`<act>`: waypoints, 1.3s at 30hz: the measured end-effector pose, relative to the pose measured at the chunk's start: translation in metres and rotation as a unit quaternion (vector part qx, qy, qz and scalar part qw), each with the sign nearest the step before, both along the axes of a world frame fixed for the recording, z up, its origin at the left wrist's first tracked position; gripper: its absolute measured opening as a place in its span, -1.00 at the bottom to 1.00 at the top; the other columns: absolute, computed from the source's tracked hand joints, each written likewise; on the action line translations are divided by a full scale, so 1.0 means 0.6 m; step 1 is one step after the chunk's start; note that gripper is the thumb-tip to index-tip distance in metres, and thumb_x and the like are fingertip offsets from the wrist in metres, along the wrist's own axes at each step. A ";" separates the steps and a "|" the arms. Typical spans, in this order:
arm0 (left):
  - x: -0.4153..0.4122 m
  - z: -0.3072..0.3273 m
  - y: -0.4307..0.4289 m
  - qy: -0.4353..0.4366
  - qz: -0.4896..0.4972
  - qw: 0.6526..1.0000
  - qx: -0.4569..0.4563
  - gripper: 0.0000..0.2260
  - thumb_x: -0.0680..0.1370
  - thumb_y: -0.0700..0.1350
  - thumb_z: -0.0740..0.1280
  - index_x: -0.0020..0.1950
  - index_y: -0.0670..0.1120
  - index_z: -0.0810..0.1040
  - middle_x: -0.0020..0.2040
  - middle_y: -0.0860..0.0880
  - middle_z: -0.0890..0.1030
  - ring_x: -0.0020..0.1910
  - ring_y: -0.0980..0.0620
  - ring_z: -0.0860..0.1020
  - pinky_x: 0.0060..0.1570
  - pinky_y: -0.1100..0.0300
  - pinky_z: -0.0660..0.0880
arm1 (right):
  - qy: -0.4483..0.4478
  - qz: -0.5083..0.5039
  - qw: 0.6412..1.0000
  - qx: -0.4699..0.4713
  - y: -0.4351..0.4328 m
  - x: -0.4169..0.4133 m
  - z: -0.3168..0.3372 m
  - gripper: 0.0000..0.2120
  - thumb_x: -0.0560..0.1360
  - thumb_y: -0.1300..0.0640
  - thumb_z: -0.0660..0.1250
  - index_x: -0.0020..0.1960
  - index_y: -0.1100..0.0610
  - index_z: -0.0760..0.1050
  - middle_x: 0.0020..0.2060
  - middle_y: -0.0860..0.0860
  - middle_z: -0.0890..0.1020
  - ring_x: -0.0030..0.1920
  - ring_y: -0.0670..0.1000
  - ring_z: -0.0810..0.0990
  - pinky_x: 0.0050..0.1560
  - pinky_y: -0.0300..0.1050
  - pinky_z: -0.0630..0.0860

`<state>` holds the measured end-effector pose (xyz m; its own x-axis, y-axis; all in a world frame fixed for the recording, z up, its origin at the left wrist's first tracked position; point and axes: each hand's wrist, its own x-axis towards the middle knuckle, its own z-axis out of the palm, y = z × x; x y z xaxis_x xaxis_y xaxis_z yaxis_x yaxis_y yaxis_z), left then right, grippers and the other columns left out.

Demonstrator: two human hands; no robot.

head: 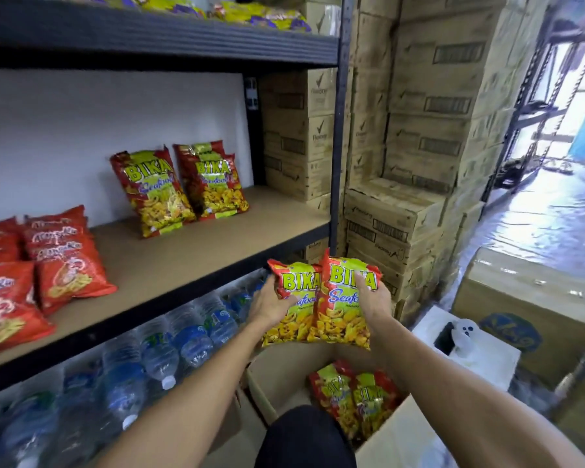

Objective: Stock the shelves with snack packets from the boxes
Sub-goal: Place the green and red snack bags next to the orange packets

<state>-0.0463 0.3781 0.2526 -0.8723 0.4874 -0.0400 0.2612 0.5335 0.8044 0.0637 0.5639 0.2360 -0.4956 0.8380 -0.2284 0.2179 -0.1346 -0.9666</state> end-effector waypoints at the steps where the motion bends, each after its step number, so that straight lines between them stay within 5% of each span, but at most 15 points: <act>1: 0.000 0.022 -0.006 0.009 0.005 1.000 0.005 -0.36 0.51 0.10 0.45 0.52 0.01 0.28 0.41 0.01 0.48 0.42 -0.10 0.41 0.35 -0.07 0.36 | 0.011 0.004 1.000 0.008 -0.002 -0.002 0.021 -0.41 0.51 -0.29 0.33 0.34 0.11 0.46 0.12 0.08 0.66 0.09 0.07 0.65 0.16 0.06 0.57; 4: -0.002 0.079 -0.028 0.044 0.017 0.998 0.032 -0.44 0.51 0.11 0.45 0.45 0.05 0.35 0.33 0.02 0.53 0.37 -0.07 0.43 0.31 0.00 0.36 | 0.036 0.009 0.999 0.040 -0.006 -0.012 0.074 -0.52 0.52 -0.28 0.32 0.21 0.09 0.50 -0.02 0.04 0.67 -0.05 0.03 0.67 0.01 0.00 0.62; 11: -0.019 0.182 -0.075 0.075 0.037 0.989 0.120 -0.41 0.52 0.07 0.45 0.48 0.01 0.32 0.43 0.06 0.45 0.40 -0.01 0.42 0.41 -0.11 0.34 | 0.077 0.015 0.995 0.064 -0.036 -0.048 0.182 -0.36 0.53 -0.27 0.31 0.42 0.12 0.35 0.09 0.02 0.57 0.03 0.05 0.65 0.06 0.03 0.62; 17: -0.055 0.256 -0.111 0.125 0.100 0.979 0.123 -0.25 0.49 0.19 0.43 0.58 0.01 0.20 0.52 0.00 0.35 0.52 -0.11 0.28 0.45 -0.24 0.25 | 0.119 0.065 0.987 0.081 -0.031 -0.124 0.238 -0.13 0.29 -0.51 0.33 0.40 0.03 0.38 0.07 0.02 0.66 -0.05 0.02 0.71 -0.02 0.05 0.67; 22: -0.096 0.300 -0.141 0.151 0.153 0.969 0.122 -0.22 0.52 0.21 0.39 0.62 0.01 0.09 0.58 -0.01 0.23 0.54 -0.12 0.23 0.44 -0.30 0.24 | 0.134 0.071 0.983 0.108 -0.032 -0.224 0.259 0.34 -0.15 -0.76 0.15 0.45 -0.01 0.33 0.18 0.04 0.62 0.09 0.08 0.67 0.10 0.16 0.63; 24: -0.116 0.301 -0.150 0.163 0.175 0.964 0.115 -0.25 0.56 0.16 0.36 0.62 -0.03 0.08 0.60 -0.02 0.19 0.56 -0.12 0.20 0.45 -0.22 0.20 | 0.138 0.086 0.980 0.115 -0.070 -0.241 0.283 0.25 -0.06 -0.74 0.19 0.43 0.00 0.35 0.17 0.05 0.62 0.09 0.08 0.66 0.10 0.16 0.63; 29: -0.153 0.275 -0.170 0.172 0.204 0.958 0.104 -0.30 0.60 0.09 0.33 0.62 -0.07 0.07 0.60 -0.03 0.17 0.56 -0.10 0.18 0.46 -0.13 0.21 | 0.148 0.119 0.972 0.142 -0.142 -0.290 0.300 -0.40 0.49 -0.31 0.34 0.34 0.08 0.43 0.12 0.03 0.63 0.06 0.01 0.64 0.06 -0.01 0.62; 33: -0.180 0.244 -0.176 0.168 0.222 0.954 0.109 -0.30 0.61 0.09 0.32 0.62 -0.07 0.06 0.59 -0.04 0.21 0.56 -0.10 0.20 0.46 -0.13 0.22 | 0.158 0.121 0.967 0.158 -0.151 -0.330 0.282 -0.54 0.53 -0.23 0.34 0.25 0.07 0.44 0.07 0.00 0.62 0.06 -0.02 0.62 0.12 0.00 0.60; 39: -0.209 0.204 -0.184 0.154 0.202 0.962 0.105 -0.26 0.56 0.08 0.40 0.61 -0.03 0.06 0.53 0.00 0.33 0.50 -0.13 0.29 0.42 -0.15 0.27 | 0.175 0.137 0.958 0.180 -0.152 -0.343 0.249 -0.45 0.51 -0.15 0.41 0.35 0.10 0.34 0.09 -0.02 0.60 0.04 -0.05 0.59 -0.01 -0.12 0.54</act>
